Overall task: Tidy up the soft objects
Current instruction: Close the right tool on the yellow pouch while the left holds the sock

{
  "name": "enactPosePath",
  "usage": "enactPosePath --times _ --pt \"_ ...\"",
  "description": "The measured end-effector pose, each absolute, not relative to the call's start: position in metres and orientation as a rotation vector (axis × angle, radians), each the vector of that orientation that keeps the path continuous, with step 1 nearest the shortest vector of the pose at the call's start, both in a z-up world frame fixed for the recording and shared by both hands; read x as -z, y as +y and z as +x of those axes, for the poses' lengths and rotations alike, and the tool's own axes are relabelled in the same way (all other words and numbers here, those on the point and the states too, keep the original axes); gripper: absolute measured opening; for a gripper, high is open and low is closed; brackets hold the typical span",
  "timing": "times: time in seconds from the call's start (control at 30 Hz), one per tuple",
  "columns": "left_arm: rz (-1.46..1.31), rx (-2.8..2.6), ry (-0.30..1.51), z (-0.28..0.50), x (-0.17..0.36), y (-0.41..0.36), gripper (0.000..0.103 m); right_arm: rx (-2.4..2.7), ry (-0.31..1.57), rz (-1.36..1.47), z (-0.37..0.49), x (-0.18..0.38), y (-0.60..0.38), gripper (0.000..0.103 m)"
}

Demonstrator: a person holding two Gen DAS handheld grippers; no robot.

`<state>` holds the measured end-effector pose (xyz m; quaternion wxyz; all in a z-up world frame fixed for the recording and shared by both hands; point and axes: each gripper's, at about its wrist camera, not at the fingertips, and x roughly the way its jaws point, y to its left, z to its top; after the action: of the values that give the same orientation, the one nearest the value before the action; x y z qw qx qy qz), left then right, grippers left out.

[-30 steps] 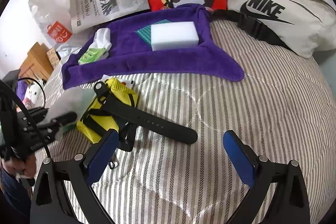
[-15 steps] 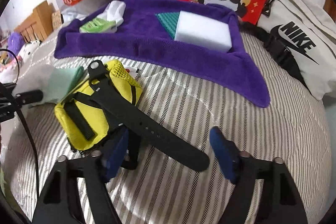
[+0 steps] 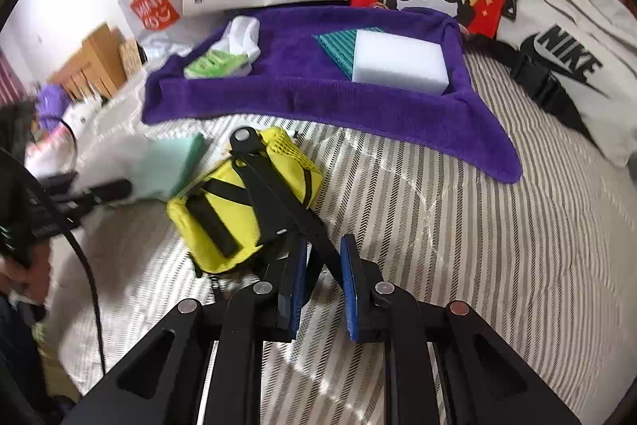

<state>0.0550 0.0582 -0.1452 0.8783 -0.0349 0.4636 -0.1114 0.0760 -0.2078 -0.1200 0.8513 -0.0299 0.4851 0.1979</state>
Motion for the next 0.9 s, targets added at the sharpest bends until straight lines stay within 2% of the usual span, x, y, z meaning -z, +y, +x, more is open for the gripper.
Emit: enactPosePath --times 0.2,0.4,0.9 --pt "-0.07 0.233 0.96 0.053 0.146 0.056 0.029 -0.409 1.04 -0.045 0.086 0.126 -0.204 0.017" --pt "-0.069 0.23 0.96 0.053 0.146 0.055 0.029 -0.387 1.006 -0.019 0.102 0.132 -0.203 0.011" --pt "-0.109 0.206 0.871 0.043 0.15 0.057 0.029 -0.397 0.917 -0.035 0.096 0.146 -0.206 0.012"
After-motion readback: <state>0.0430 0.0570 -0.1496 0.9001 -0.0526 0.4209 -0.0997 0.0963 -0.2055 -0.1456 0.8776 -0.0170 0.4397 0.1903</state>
